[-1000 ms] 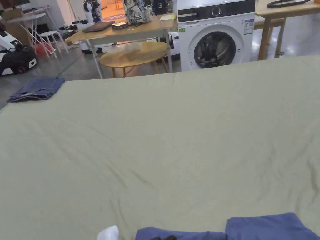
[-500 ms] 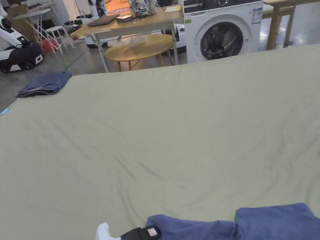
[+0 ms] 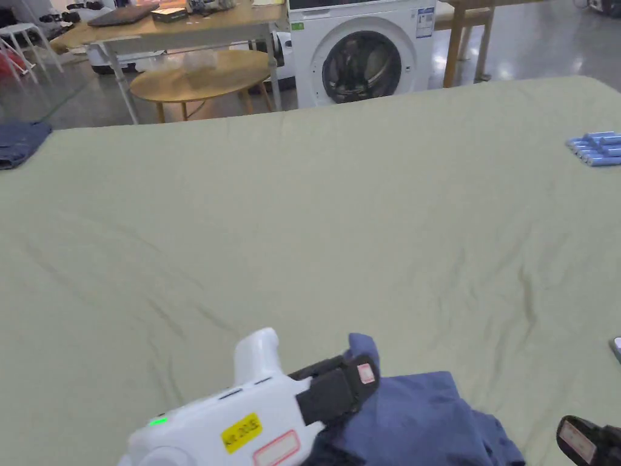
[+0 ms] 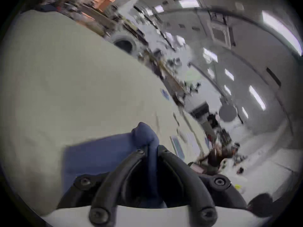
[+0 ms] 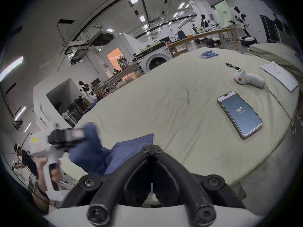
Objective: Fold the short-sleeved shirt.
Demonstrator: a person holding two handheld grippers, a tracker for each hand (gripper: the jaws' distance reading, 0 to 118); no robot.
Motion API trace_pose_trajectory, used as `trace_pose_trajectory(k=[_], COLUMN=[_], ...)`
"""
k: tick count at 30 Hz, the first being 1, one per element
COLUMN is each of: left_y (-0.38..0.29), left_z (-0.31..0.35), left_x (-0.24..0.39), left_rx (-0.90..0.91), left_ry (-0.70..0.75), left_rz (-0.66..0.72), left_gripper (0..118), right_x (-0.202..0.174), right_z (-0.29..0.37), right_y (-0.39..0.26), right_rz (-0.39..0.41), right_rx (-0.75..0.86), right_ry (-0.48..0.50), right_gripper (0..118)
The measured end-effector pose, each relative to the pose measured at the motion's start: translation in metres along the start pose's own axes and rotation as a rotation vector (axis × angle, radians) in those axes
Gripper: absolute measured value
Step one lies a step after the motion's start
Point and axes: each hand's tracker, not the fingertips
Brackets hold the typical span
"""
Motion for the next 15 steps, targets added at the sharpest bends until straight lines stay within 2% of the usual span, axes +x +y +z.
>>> trace_pose_trajectory(k=[2,3,5,6,7,8,9,10,11,13,15], left_y=[-0.016,-0.023,-0.03,-0.029,-0.026,-0.023,-0.02,-0.018,-0.019,-0.028,-0.04], left_z=[-0.05,-0.067,-0.083,-0.082,-0.072,-0.063,-0.056,-0.052,-0.053,-0.07,-0.099], left_x=[0.006,0.009,0.013,0.017,0.02,0.019,0.018,0.017,0.016,0.016,0.02], left_rx=[-0.105,-0.122,-0.11,-0.114,-0.107,-0.089,-0.066,-0.075,-0.073,-0.144,-0.269], left_ry=[-0.047,-0.091,-0.141,-0.114,-0.098,-0.089,-0.067,-0.054,-0.049,0.027,0.113], left_rz=[-0.005,-0.026,-0.075,-0.065,-0.065,-0.061,-0.048,-0.046,-0.054,-0.148,-0.186], left_gripper=[5,12,79,83,74,72,58,18,0,0,0], right_x=[-0.001,-0.001,0.001,0.001,0.002,0.004,0.007,0.01,0.012,0.015,0.015], right_z=[0.005,0.008,0.012,0.015,0.018,0.022,0.025,0.029,0.03,0.029,0.024], right_y=[-0.001,-0.002,-0.003,-0.004,-0.006,-0.007,-0.009,-0.011,-0.012,-0.013,-0.013], right_rz=[-0.001,0.004,0.007,0.013,0.02,0.021,0.02,0.015,0.007,-0.003,-0.007], right_rx=[-0.001,0.003,-0.001,0.0,0.005,0.007,0.01,0.015,0.015,0.005,-0.008], right_ry=[-0.005,-0.015,-0.023,-0.037,-0.055,-0.06,-0.063,-0.07,-0.08,-0.095,-0.103], right_gripper=[0,0,0,0,0,0,0,0,0,0,0])
